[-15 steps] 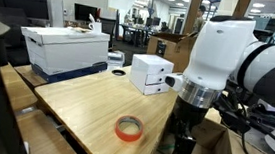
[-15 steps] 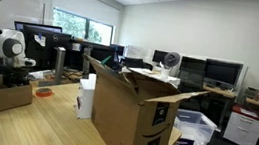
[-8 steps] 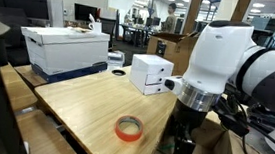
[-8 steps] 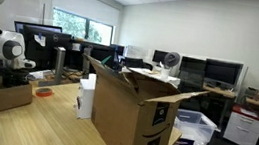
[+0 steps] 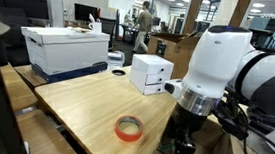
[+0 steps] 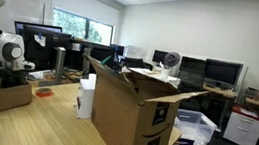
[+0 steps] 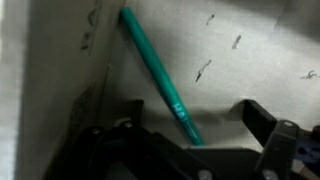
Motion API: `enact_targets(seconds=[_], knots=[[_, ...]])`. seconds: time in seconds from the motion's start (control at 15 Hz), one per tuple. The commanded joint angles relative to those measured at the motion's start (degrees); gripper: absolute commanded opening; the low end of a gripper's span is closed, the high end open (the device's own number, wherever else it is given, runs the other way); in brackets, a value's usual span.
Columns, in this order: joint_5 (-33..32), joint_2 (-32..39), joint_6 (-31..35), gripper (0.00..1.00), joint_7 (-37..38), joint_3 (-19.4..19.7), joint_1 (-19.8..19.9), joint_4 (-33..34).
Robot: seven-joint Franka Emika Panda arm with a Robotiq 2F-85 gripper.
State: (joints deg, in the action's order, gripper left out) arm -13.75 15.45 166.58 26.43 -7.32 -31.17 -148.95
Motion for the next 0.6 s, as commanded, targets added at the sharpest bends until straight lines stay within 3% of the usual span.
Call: enact_targets(seconds=[0.0, 0.13, 0.2, 0.27, 0.53], knots=[[-0.9, 0.7, 1.7, 1.0, 1.7, 0.9, -1.1, -0.3], [-1.0, 0.8, 1.8, 1.0, 1.7, 1.1, -1.3, -0.2], [-1.0, 0.8, 1.7, 0.91, 1.7, 1.2, -1.5, -0.2], [-0.9, 0.8, 1.7, 0.74, 1.7, 1.3, -1.7, -0.2], [-1.0, 0.6, 1.7, 0.53, 1.8, 1.7, -2.3, 0.0]])
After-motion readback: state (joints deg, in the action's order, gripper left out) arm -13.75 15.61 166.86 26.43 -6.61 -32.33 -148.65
